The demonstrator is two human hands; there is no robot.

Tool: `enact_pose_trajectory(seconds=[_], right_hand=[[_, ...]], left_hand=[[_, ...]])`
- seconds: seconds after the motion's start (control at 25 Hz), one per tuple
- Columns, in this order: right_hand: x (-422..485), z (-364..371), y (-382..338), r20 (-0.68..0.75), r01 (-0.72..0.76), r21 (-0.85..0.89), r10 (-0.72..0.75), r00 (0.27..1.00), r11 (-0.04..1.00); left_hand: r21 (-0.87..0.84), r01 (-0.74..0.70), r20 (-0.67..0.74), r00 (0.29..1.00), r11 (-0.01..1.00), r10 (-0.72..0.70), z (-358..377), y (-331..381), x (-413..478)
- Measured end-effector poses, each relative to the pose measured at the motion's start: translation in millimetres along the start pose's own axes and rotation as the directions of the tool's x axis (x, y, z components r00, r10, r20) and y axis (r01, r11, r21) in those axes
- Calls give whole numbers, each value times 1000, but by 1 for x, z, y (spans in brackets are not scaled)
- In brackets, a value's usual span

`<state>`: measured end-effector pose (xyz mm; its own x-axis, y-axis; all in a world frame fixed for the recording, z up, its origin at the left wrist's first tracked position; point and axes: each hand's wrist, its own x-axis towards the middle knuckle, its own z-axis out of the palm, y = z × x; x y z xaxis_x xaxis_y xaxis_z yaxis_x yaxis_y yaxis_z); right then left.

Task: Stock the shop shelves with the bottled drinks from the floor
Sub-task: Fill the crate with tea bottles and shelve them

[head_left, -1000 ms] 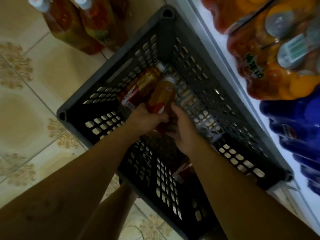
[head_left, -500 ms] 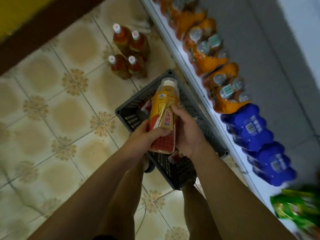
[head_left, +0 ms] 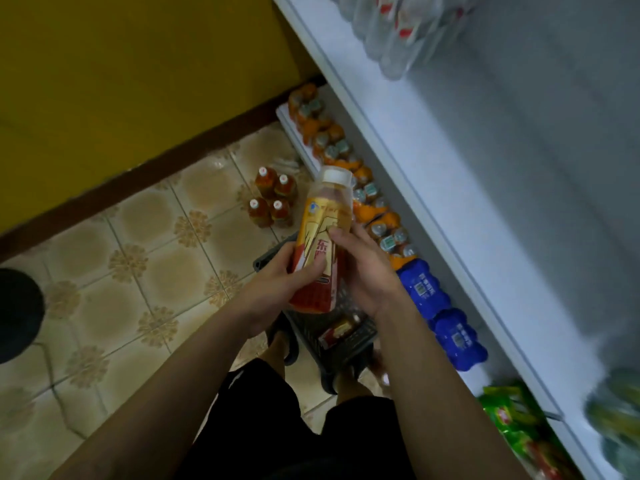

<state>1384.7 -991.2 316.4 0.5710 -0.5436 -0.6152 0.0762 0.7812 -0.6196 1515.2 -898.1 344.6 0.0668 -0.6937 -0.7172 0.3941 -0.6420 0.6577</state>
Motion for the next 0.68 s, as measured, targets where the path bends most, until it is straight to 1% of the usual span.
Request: enact_pose_trajectory(seconds=[0.12, 0.24, 0.4, 0.56, 0.68], right_hand=[[-34, 18, -27, 31, 49, -46, -48, 998, 998], [-58, 27, -51, 74, 142, -54, -138, 988, 988], [-88, 33, -83, 134, 251, -8, -247, 960, 968], [-120, 40, -113, 176, 384, -67, -368, 913, 921], [-145, 41, -135, 218, 465, -130, -433, 875, 876]], left_hand=[[-25, -107, 8, 994, 994, 107, 14, 20, -36], [-5, -189, 21, 982, 982, 189, 28, 40, -58], [5, -278, 60, 959, 960, 278, 49, 70, -81], [38, -384, 89, 921, 923, 380, 73, 89, -102], [14, -461, 131, 881, 887, 455, 91, 100, -115]])
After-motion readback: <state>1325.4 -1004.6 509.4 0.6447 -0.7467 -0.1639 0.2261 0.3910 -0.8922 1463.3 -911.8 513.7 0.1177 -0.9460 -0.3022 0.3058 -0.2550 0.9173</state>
